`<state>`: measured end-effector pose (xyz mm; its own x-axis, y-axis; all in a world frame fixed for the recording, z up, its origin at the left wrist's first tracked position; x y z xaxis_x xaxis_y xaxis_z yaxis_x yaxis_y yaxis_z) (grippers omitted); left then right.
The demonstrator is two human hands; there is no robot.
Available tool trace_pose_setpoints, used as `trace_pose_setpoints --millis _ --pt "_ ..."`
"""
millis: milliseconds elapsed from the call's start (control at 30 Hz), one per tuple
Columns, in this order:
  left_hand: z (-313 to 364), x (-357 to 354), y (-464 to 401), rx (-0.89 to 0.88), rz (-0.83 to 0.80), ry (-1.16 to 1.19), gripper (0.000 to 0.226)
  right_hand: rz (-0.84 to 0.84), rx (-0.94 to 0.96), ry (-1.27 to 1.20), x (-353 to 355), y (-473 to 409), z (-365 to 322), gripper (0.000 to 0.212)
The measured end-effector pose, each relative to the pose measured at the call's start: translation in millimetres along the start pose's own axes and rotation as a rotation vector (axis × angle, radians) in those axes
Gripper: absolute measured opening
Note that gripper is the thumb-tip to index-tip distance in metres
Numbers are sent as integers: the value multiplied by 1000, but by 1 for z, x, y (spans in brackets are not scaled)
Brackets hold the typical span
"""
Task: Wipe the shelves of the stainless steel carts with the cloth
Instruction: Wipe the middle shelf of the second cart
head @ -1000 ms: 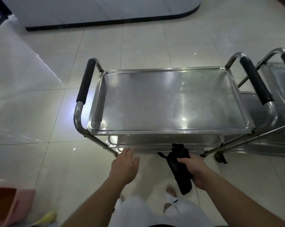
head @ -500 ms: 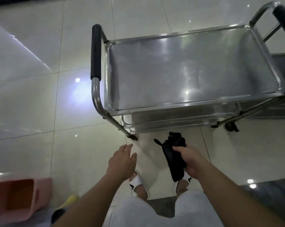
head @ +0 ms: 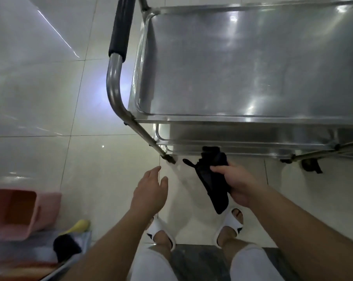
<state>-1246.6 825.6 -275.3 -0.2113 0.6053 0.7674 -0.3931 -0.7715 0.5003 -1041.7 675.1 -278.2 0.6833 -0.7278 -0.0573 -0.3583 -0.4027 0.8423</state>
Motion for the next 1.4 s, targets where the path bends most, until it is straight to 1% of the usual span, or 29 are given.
trace_pose_setpoints --millis 133,233,333,467,567,733,767,867,900,967,1033,1067,1133,1200,1233,1267,1333,1367,1400 --pt "-22 -27 -50 -24 52 63 53 18 62 0 -10 -55 7 21" --pt "-46 -40 -90 -43 138 107 52 22 96 -17 -23 -102 16 23" --pt "-76 -53 -127 -17 243 160 53 2 141 -42 -37 -145 23 23" --pt "-104 -75 -167 -41 381 240 53 -90 216 -103 -54 -196 21 31" --pt "-116 -81 -197 -77 487 372 56 -145 268 -110 -61 -232 12 34" --pt "-110 -69 -234 -248 628 620 54 -201 348 -155 -70 -281 -15 39" --pt "-106 -66 -239 -289 654 657 49 -229 357 -161 -73 -288 -20 38" --pt "-95 -54 -244 -431 763 707 20 -337 432 -159 -84 -301 -38 38" --pt "-92 -51 -245 -477 795 712 17 -351 483 -150 -88 -304 -46 38" --pt "-87 -47 -245 -555 843 735 19 -333 617 -155 -93 -306 -62 40" --pt "-87 -47 -246 -610 882 772 17 -303 816 -148 -100 -300 -82 36" --pt "-87 -48 -246 -633 894 784 15 -284 933 -93 -106 -293 -90 34" --pt "-87 -49 -246 -666 913 803 13 -204 1151 134 -124 -280 -96 36" --pt "-88 -49 -246 -679 933 809 13 -48 1352 470 -146 -270 -89 37" --pt "-88 -49 -245 -685 945 815 14 -11 1421 655 -161 -269 -79 36" --pt "-88 -48 -244 -692 955 826 17 -24 1448 829 -177 -271 -63 34" --pt "-89 -47 -244 -702 961 848 22 -113 1461 1101 -203 -278 -30 29" --pt "-89 -47 -245 -708 960 854 23 -152 1455 1180 -212 -280 -17 28" --pt "-88 -48 -245 -714 961 859 23 -187 1440 1208 -217 -282 -9 26"
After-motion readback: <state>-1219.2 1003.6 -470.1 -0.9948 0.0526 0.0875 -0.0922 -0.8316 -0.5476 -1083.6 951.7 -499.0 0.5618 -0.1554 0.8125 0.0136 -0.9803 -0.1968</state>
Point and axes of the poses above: each hand's wrist, its own y-axis away from the middle knuckle, its own x-axis out of the back of the hand, z = x × y, the point moved 9 cm from there along -y, towards the middle knuckle, and after that the axes turned 5 degrees about z, right-handed, at the moved point
